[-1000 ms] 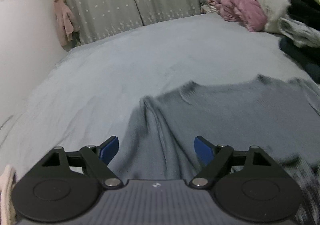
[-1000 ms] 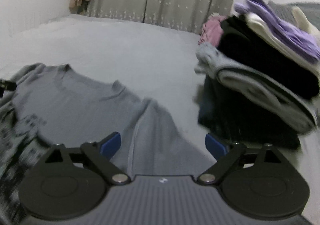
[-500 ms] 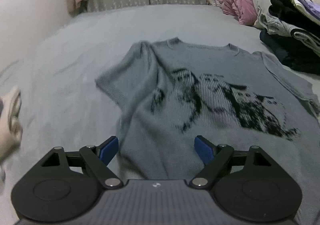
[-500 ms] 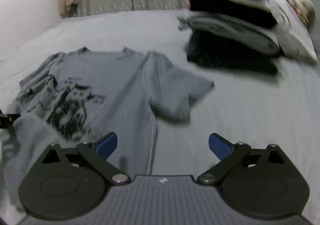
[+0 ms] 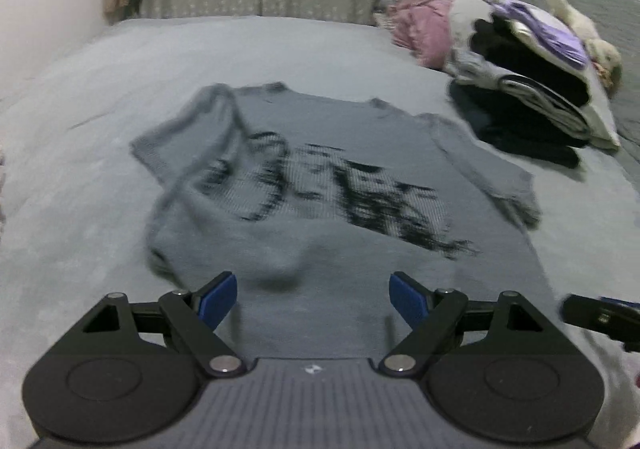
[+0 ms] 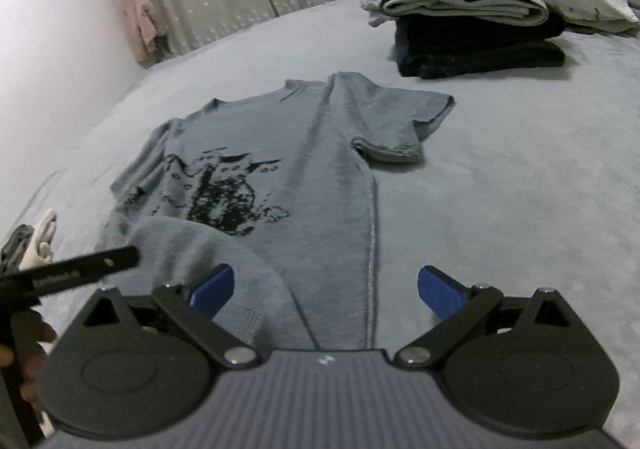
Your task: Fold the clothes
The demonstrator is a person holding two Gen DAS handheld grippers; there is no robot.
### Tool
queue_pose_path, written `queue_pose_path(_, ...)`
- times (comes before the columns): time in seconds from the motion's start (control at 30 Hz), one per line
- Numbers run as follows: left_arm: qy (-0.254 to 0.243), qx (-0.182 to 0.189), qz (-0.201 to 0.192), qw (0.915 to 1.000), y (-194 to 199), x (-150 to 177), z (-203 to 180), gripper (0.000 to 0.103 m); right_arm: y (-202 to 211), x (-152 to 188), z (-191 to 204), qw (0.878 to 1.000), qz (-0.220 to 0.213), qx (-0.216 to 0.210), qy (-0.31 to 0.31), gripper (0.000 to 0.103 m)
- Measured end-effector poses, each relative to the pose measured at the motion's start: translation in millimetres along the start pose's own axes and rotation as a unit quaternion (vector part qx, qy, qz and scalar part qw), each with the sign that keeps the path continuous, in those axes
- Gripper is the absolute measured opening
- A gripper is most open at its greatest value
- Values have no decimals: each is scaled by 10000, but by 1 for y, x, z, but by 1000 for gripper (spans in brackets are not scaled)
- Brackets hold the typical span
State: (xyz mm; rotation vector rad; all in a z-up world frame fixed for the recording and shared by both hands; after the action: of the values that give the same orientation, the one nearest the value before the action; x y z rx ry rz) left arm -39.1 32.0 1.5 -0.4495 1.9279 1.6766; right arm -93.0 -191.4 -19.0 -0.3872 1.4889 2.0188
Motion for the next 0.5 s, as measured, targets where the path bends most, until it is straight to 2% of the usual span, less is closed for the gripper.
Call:
queue_pose_path(0.07, 79, -295, 66, 9995, -3, 1, 5, 84, 0, 0, -5, 9999, 34, -92, -46, 96)
queue_pose_path(0.13, 270, -494, 152, 9983, -6, 2, 18, 84, 6, 4, -6, 9995, 9, -221, 207, 96)
queue_pose_path(0.2, 537, -432, 214, 9974, -4, 3, 39, 84, 13, 8, -7, 9981, -24, -352, 499, 94)
queue_pose_path(0.27, 717, -412, 214, 9963, -1, 6, 54, 84, 24, 18, -1, 9925, -146, -493, 1106, 89)
queue_pose_path(0.37, 813, -324, 244, 9959, 5, 14, 76, 83, 34, 37, 14, 9759, -183, -841, 2004, 77)
queue_pose_path(0.4, 737, -178, 241, 9968, 7, 17, 79, 83, 36, 44, 20, 9690, -157, -964, 2270, 74)
queue_pose_path(0.5, 422, 35, 206, 9989, 14, 25, 79, 83, 35, 65, 41, 9380, -90, -1231, 3240, 73)
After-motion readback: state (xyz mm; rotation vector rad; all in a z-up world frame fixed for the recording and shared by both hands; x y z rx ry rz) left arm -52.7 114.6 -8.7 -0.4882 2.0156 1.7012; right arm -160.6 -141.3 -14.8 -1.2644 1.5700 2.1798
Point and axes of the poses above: each gripper's, at about its wrist camera, not at the fingertips, and y roughly against the way its jaws point, z to its left, x to its underside, the point moved 3 cm from there along -y, roughly the way its jaws point, and after that the axes turned 9 degrees about z, right-handed, at the moved point
